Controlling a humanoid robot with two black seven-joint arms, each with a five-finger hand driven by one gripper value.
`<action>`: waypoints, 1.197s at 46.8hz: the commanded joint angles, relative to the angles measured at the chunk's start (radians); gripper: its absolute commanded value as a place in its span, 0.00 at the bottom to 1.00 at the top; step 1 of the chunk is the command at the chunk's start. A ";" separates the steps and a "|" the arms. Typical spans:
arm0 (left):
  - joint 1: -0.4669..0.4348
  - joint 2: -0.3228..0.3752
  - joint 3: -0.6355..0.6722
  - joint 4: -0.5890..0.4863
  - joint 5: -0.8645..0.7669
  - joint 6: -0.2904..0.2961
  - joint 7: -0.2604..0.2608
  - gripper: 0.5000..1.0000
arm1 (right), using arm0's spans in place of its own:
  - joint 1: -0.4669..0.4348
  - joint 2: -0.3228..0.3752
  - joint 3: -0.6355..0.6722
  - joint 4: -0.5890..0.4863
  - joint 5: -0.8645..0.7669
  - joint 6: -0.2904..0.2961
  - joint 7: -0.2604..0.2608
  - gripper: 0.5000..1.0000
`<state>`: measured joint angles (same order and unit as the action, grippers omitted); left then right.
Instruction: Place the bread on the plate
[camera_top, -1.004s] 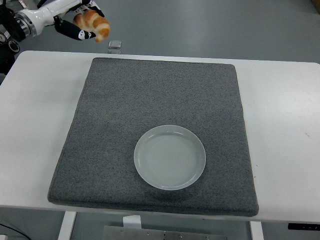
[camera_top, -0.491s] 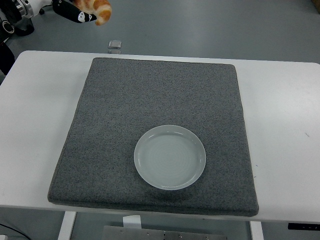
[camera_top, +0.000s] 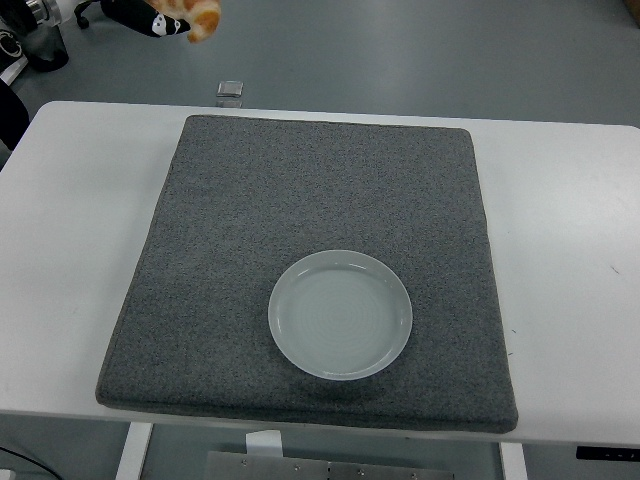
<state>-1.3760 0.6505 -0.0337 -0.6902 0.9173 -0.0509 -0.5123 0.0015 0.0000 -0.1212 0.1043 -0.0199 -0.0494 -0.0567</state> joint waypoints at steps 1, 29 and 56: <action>0.003 0.000 0.000 0.000 0.000 0.000 0.000 0.00 | 0.000 0.000 0.000 0.000 0.000 0.000 0.000 0.88; -0.026 -0.153 0.001 0.000 0.003 0.009 0.012 0.00 | 0.000 0.000 0.000 0.000 0.000 0.000 0.000 0.88; -0.095 -0.420 0.003 -0.032 0.014 0.019 0.014 0.00 | 0.000 0.000 0.000 0.000 0.000 -0.001 0.000 0.88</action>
<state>-1.4682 0.2402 -0.0310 -0.7071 0.9276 -0.0337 -0.4982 0.0015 0.0000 -0.1212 0.1043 -0.0200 -0.0492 -0.0567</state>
